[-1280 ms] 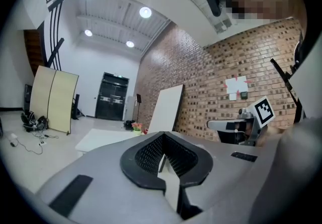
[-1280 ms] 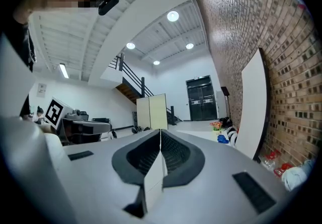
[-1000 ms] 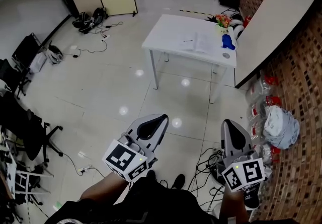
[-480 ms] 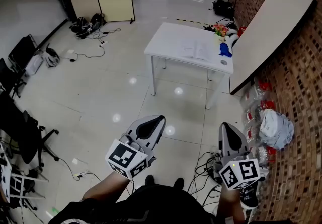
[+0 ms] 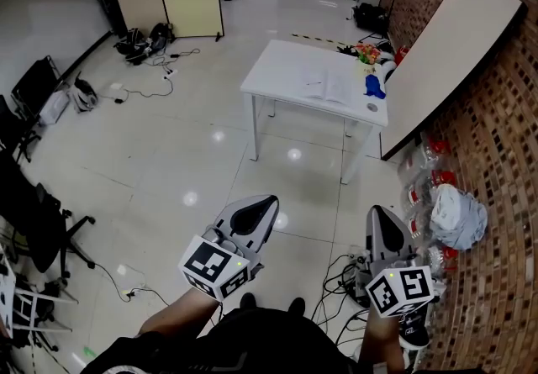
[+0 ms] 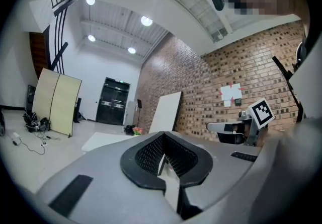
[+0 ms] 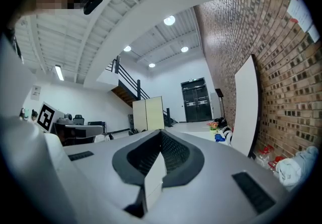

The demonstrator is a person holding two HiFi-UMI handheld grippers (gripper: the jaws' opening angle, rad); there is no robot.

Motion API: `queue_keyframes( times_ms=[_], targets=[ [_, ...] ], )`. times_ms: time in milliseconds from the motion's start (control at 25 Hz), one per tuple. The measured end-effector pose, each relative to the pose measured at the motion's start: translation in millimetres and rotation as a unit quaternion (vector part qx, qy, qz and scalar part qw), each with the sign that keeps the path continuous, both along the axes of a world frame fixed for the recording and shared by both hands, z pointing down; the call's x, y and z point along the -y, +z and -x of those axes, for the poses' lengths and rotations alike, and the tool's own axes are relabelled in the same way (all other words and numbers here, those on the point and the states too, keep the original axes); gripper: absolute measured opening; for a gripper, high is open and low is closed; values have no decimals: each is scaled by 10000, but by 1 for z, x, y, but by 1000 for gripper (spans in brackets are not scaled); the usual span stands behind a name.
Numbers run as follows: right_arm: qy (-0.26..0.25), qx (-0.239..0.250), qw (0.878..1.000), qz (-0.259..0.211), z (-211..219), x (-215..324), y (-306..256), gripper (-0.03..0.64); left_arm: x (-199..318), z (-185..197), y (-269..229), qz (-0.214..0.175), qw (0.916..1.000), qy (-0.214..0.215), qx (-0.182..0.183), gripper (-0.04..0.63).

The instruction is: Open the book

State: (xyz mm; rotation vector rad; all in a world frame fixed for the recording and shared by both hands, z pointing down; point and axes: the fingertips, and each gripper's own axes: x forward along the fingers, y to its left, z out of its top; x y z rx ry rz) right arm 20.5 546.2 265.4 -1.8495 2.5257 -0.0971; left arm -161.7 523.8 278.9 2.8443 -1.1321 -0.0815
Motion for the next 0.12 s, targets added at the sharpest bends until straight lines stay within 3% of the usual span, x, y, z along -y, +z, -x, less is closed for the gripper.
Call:
queue_keyframes(
  times_ms=[120],
  targets=[
    [-8, 43, 10000, 17, 5, -2, -1, 0, -2, 5, -3, -26, 10000, -19, 7, -5]
  ],
)
